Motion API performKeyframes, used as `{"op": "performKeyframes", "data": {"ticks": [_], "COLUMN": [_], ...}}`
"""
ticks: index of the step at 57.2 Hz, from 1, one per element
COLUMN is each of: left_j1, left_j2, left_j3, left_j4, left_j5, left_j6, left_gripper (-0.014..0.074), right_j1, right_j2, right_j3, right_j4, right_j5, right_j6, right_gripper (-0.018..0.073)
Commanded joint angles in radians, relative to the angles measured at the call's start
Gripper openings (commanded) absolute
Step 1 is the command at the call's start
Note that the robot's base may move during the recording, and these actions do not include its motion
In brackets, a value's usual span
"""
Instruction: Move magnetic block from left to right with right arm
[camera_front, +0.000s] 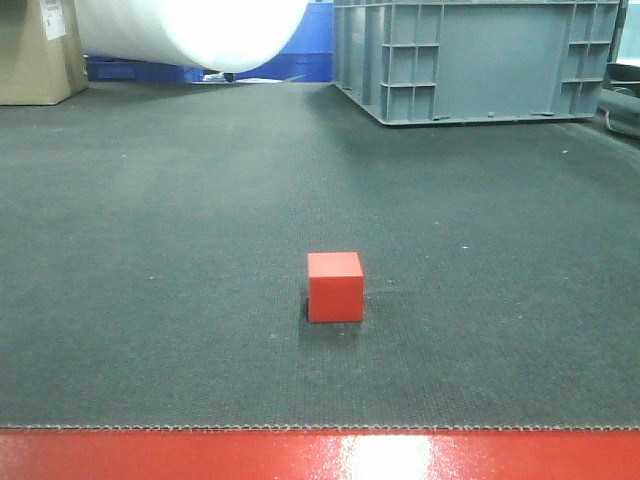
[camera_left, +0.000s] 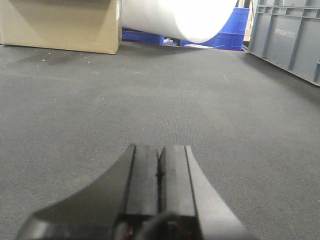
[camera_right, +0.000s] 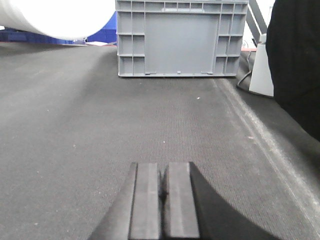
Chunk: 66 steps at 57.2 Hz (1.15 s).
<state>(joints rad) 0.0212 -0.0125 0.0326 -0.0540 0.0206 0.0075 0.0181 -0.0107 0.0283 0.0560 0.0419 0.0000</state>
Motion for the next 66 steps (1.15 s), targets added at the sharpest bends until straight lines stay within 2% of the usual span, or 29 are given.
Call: {"op": "performKeyframes", "data": {"ticks": [1,66], "left_j1": [-0.007,-0.007], "left_j2": [-0.01,-0.01], "left_j3": [0.008,0.008], "left_j4": [-0.003,-0.003], "left_j5": [-0.081,-0.081], "left_j6": [-0.007,-0.007], "left_gripper": [-0.0126,-0.0126], "right_j1": [-0.007,-0.007], "right_j2": [-0.021,-0.021], "right_j3": [0.002,0.002], "right_j4": [-0.007,-0.007], "right_j5": [-0.105,-0.112], "right_j6": [-0.01,-0.01], "right_gripper": [0.0069,0.0069]}}
